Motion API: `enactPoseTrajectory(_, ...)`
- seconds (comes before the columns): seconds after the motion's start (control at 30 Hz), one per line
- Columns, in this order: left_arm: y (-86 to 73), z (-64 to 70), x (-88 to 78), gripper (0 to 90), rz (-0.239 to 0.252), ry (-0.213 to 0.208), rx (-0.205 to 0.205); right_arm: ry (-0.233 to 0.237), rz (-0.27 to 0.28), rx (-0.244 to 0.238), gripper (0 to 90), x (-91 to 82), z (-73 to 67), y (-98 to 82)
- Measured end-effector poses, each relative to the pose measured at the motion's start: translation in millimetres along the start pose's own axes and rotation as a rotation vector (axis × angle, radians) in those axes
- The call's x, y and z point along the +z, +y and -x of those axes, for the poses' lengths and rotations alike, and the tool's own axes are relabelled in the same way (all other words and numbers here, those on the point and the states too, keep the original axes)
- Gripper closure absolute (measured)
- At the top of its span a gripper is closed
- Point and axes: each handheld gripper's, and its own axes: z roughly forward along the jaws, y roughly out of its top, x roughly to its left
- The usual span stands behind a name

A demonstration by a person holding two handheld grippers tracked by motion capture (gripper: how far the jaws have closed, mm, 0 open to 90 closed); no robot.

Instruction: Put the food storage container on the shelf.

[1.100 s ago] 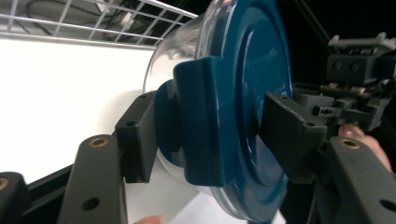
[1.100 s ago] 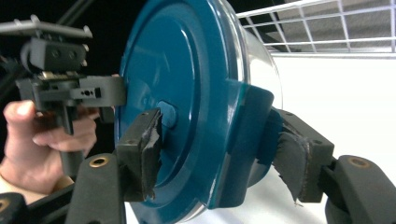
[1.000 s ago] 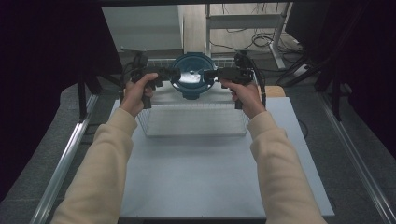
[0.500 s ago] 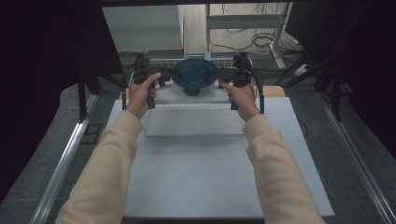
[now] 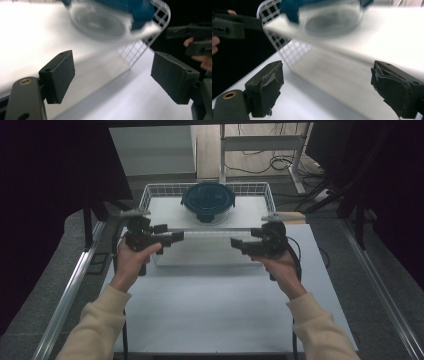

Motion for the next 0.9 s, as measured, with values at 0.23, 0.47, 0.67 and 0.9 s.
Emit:
enactPoseTrajectory(0.23, -74.6, 14.9, -5.1, 19.6, -0.043, -0.043, 0.012, -0.046, -0.037, -0.088, 12.6, -30.1, -6.8, -70.3)
enactPoseTrajectory(0.47, -134.2, 15.9, 7.2, 21.4, -0.129, 0.007, 0.02, -0.117, -0.074, -0.117, 14.5, -40.6, -0.4, -131.0)
enactPoseTrajectory(0.67, -143.2, 12.5, 7.5, 21.1, -0.142, 0.035, 0.027, -0.105, -0.082, -0.06, 15.6, -37.8, 11.0, -145.3)
enactPoseTrajectory(0.9, -147.0, 6.4, 5.9, 19.4, -0.116, 0.059, 0.014, -0.106, -0.044, -0.062, 15.5, -42.5, 15.2, -146.0)
